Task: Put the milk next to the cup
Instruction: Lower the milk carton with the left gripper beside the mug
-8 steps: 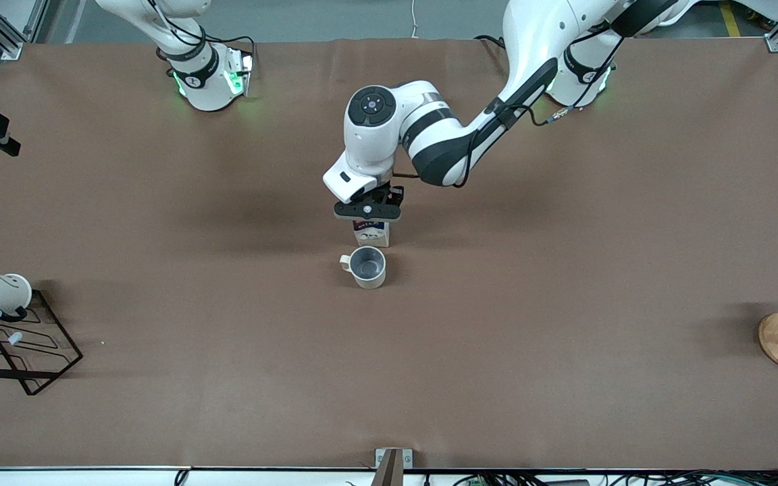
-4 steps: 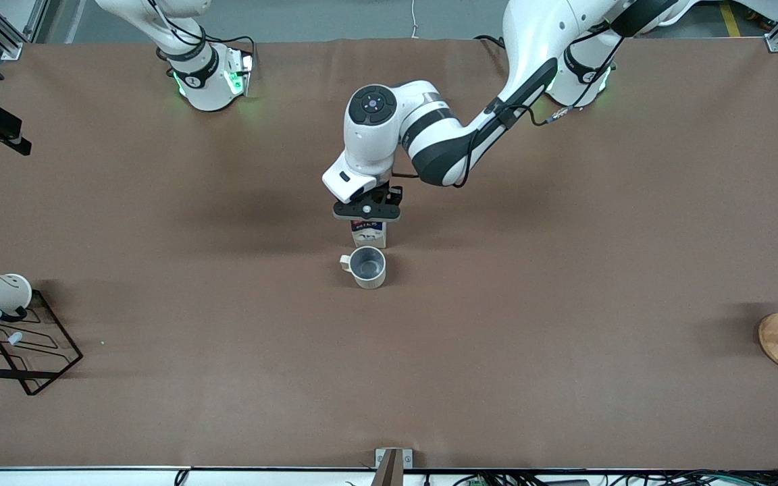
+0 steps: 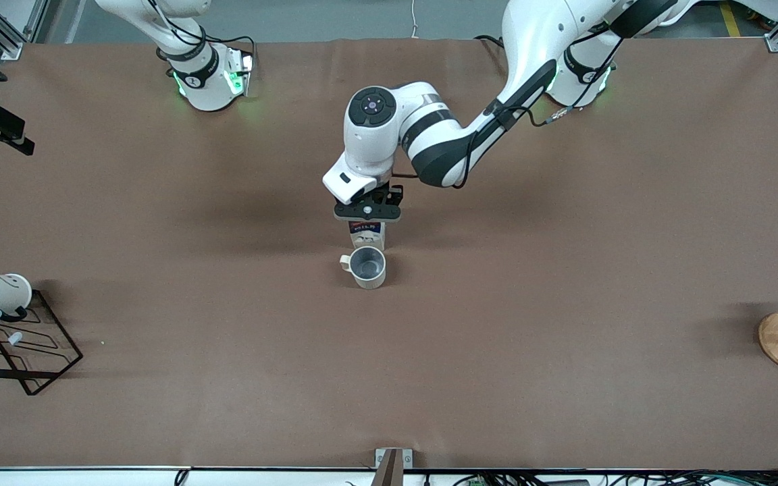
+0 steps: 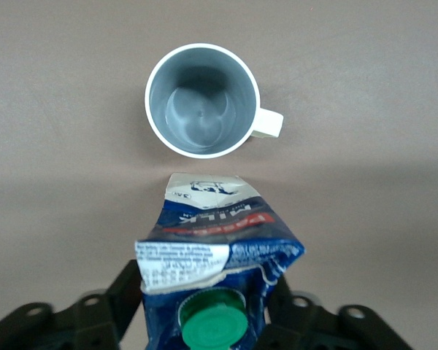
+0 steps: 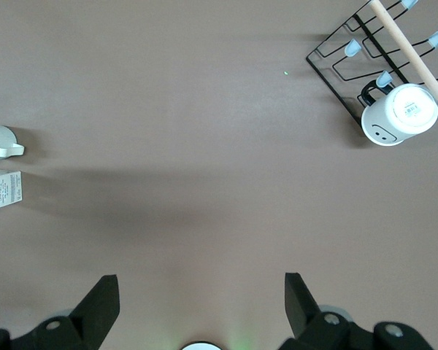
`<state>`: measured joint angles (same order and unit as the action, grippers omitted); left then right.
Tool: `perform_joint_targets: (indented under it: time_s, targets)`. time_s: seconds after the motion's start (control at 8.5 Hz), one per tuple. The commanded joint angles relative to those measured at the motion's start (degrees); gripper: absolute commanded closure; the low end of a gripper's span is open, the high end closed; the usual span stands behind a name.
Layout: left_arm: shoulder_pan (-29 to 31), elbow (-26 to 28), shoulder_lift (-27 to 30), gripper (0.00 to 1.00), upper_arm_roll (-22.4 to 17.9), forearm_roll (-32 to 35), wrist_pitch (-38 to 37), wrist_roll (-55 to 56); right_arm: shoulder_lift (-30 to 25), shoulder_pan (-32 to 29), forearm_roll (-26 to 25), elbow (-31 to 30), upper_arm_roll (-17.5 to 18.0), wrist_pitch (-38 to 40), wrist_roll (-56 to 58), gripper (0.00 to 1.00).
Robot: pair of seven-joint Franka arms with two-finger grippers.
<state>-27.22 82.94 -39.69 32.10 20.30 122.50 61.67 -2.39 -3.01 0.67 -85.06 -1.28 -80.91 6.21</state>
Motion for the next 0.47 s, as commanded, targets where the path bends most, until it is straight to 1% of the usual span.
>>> perform_joint_targets:
  time_s: [0.0,0.35]
  targets:
    - [-1.43,-1.12,1.88,0.0,-0.37,1.41,-0.42,4.32,-0.95,-0.07,-0.85,-1.07,-0.12,-0.65,-0.85,0.0]
    - [0.23,-1.29,9.08,0.0,-0.54,1.23,-0.6,9.24,-0.95,0.02,-0.85,-1.07,-0.12,-1.26,-0.93,0.0]
